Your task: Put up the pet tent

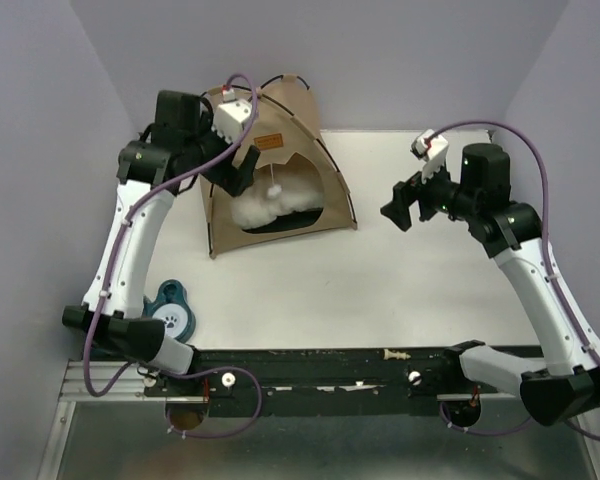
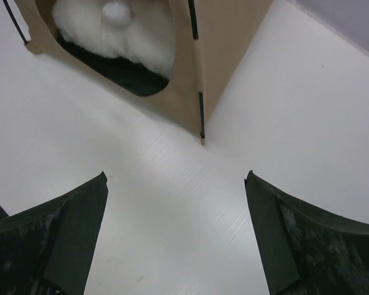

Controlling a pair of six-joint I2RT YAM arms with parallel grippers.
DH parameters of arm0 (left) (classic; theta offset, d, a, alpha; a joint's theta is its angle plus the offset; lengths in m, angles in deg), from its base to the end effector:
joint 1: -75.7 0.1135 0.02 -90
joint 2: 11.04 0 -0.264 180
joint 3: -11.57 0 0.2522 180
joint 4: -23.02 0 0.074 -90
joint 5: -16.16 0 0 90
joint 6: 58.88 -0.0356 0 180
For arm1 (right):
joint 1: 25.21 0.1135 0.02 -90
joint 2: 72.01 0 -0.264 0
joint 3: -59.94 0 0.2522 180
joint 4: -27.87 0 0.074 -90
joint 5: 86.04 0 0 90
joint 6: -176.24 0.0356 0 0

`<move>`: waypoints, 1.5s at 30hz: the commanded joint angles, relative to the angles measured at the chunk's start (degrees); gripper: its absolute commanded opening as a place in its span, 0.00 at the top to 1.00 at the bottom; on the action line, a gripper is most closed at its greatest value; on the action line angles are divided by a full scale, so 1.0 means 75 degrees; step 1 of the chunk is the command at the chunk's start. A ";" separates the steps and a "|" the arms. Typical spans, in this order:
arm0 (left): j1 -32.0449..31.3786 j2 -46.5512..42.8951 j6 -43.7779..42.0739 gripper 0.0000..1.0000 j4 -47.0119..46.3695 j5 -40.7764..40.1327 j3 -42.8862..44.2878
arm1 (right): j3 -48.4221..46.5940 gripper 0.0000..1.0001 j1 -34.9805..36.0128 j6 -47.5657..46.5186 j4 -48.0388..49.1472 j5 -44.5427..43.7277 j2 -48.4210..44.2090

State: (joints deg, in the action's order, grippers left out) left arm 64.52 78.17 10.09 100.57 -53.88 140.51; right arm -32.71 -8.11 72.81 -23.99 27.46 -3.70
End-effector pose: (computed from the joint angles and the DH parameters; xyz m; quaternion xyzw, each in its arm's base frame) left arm 0.2872 -0.0692 0.4728 0.3186 0.8287 -0.1179 0.4449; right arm 0.2317 0.0861 0.4135 -0.3223 0.7797 0.1903 0.5019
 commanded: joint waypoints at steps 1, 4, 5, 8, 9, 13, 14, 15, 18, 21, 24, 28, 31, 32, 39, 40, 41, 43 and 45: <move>-0.0792 -0.1987 0.1376 0.01 -0.2136 -0.0012 -0.2985 | 0.1375 0.00 -0.0276 0.0091 0.0252 -0.0052 -0.0880; -0.2208 -0.2834 0.0382 0.01 -0.3718 -0.1217 -0.5213 | 0.1787 0.00 -0.0463 0.0138 0.0124 0.0228 -0.1349; -0.2584 -0.2917 0.0194 0.01 -0.4269 -0.1569 -0.5870 | 0.1847 0.00 -0.0545 0.0162 0.0101 0.0322 -0.1467; -0.2775 -0.2732 -0.0521 0.01 -0.5945 -0.1749 -0.7162 | 0.1859 0.00 -0.0780 0.0150 -0.0051 0.0498 -0.1713; -0.2787 -0.2591 -0.0929 0.01 -0.6507 -0.1632 -0.7455 | 0.1859 0.00 -0.0827 0.0127 -0.0098 0.0487 -0.1760; -0.2787 -0.1504 -0.1904 0.01 -0.8140 -0.1432 -0.7670 | 0.1835 0.00 -0.1003 0.0010 -0.0216 0.0487 -0.1971; -0.2752 -0.1164 -0.2115 0.01 -0.8351 -0.1374 -0.7542 | 0.1847 0.00 -0.1026 0.0010 -0.0251 0.0522 -0.2018; -0.2694 -0.0905 -0.2326 0.01 -0.8388 -0.1153 -0.7401 | 0.1847 0.00 -0.1061 0.0010 -0.0286 0.0580 -0.2053; -0.2646 -0.0353 -0.2807 0.01 -0.8028 -0.0753 -0.6921 | 0.1952 0.00 -0.1097 0.0021 -0.0310 0.0604 -0.2194; -0.2774 0.0034 -0.1933 0.01 -0.7067 -0.0950 -0.6102 | 0.2267 0.00 -0.1120 0.0056 -0.0205 0.0510 -0.2346; -0.2810 -0.0221 -0.0927 0.01 -0.6535 -0.0961 -0.5863 | 0.2643 0.00 -0.1214 0.0232 0.0041 0.0358 -0.2522; -0.3079 -0.0819 0.0668 0.01 -0.6093 -0.2459 -0.5842 | 0.2901 0.00 -0.1366 0.0466 0.0194 0.0335 -0.2675; -0.3091 -0.1450 0.1420 0.01 -0.5495 -0.3047 -0.5840 | 0.3077 0.00 -0.1448 0.0724 0.0358 0.0194 -0.2768; -0.3045 -0.1650 0.1503 0.01 -0.5343 -0.3072 -0.5911 | 0.3112 0.00 -0.1472 0.0782 0.0382 0.0171 -0.2792; -0.2810 -0.2671 0.1679 0.01 -0.4486 -0.3541 -0.6052 | 0.3265 0.00 -0.1519 0.0947 0.0440 0.0194 -0.2956; -0.2810 -0.2730 0.1773 0.01 -0.4370 -0.3518 -0.5959 | 0.3300 0.00 -0.1519 0.0959 0.0464 0.0205 -0.2979; -0.2810 -0.2765 0.1878 0.01 -0.4345 -0.3494 -0.5912 | 0.3312 0.00 -0.1542 0.0970 0.0464 0.0229 -0.3003; -0.2798 -0.2801 0.1949 0.01 -0.4298 -0.3553 -0.5830 | 0.3324 0.00 -0.1542 0.0970 0.0475 0.0264 -0.3050; -0.2787 -0.2847 0.1903 0.01 -0.4287 -0.3670 -0.5748 | 0.3265 0.00 -0.1542 0.0912 0.0452 0.0276 -0.3097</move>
